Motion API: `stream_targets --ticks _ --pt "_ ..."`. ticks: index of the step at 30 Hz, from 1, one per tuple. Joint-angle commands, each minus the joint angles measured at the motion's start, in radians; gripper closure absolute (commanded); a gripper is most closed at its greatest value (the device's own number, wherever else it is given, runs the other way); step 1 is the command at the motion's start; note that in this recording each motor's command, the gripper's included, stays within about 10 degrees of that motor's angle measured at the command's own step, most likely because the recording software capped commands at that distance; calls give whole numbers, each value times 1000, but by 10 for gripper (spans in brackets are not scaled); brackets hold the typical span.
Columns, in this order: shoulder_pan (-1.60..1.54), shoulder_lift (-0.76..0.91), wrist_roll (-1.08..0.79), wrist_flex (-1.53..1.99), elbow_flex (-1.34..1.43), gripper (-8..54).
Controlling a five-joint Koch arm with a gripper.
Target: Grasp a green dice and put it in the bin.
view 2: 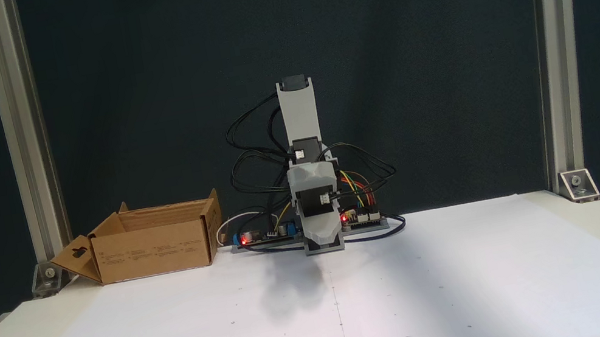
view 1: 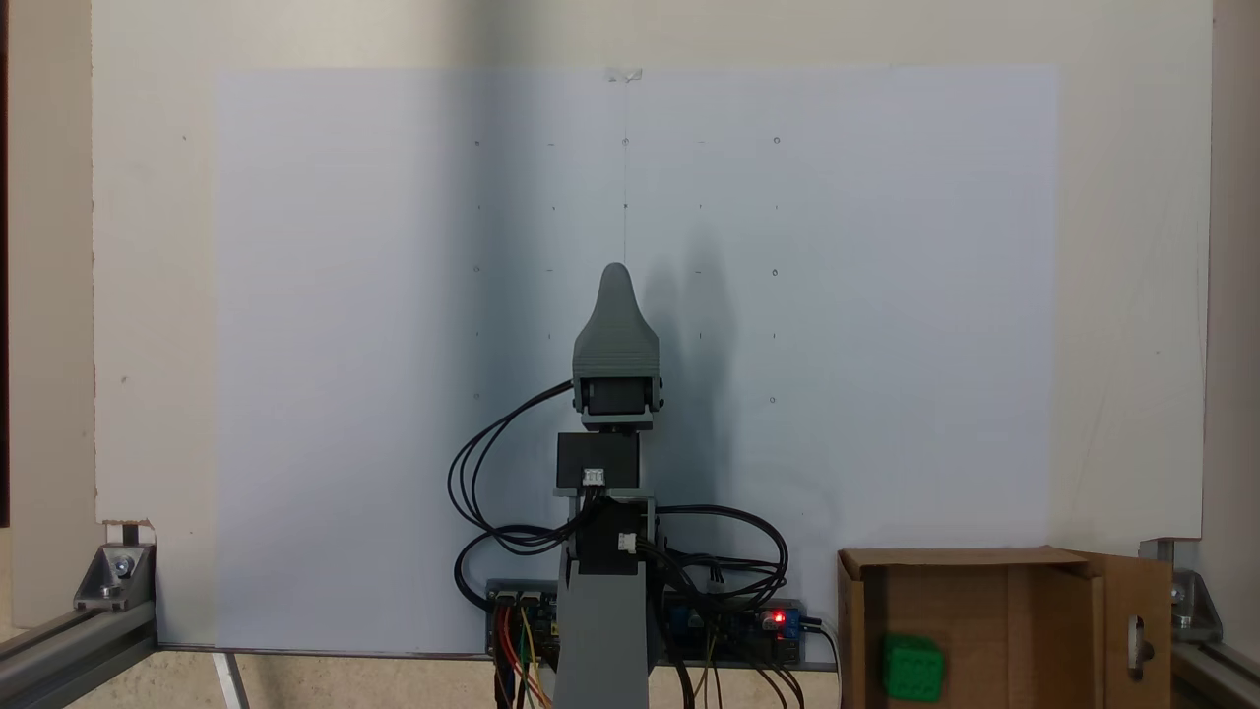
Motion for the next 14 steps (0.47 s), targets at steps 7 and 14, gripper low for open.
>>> stream_targets --ticks 7,14 --pt "-20 109 -98 -337 175 1" --pt "-20 109 -98 -337 175 1"
